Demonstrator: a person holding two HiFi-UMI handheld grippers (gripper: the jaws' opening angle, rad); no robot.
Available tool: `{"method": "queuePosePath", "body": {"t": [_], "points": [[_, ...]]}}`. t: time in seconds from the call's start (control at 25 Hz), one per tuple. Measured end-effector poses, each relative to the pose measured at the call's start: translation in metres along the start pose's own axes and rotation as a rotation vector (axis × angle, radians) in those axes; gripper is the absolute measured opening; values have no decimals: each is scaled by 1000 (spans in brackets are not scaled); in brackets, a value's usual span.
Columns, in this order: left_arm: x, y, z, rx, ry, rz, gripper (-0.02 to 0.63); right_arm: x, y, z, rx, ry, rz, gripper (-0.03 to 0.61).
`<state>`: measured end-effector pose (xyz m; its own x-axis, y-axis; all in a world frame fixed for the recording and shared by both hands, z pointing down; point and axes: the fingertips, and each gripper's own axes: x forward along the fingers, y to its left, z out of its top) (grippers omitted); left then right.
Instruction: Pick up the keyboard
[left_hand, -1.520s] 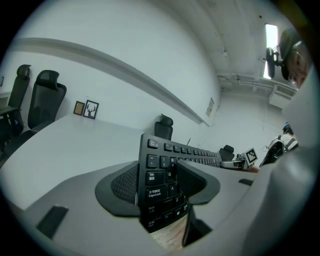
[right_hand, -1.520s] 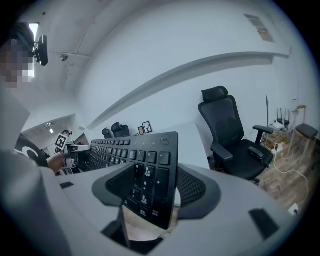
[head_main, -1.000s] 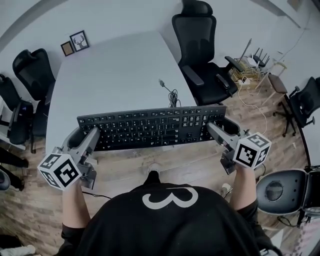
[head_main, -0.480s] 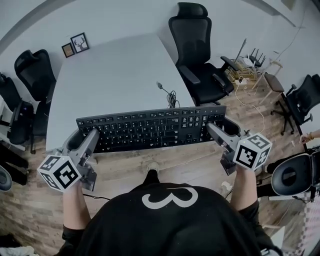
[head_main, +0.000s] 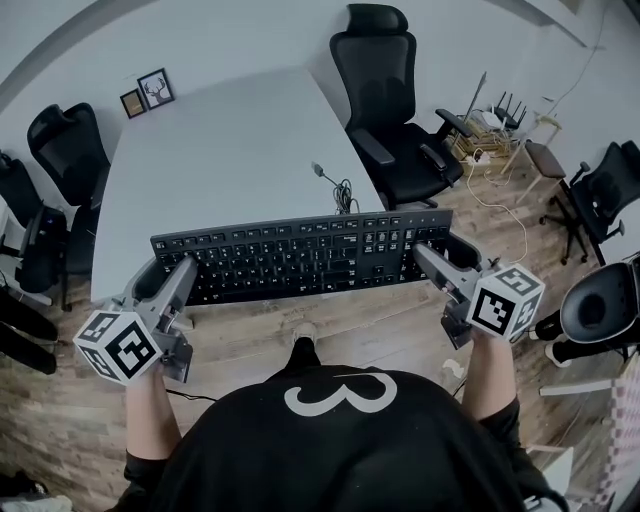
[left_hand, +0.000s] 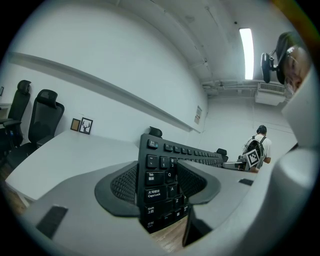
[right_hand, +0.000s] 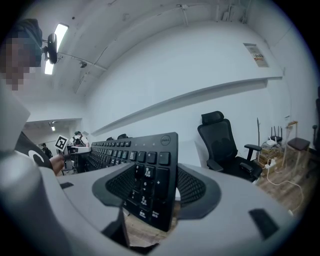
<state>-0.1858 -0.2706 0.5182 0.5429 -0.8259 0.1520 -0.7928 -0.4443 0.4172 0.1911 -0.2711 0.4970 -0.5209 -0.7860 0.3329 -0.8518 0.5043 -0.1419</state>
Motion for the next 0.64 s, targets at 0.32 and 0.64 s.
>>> {"method": "queuePosePath", "body": {"t": [0.32, 0.64], "points": [[6, 5, -1, -5, 17, -9, 229, 3, -1, -3, 12, 2, -14, 255], [9, 8, -2, -9, 26, -13, 230, 3, 0, -3, 7, -15, -17, 255]]}}
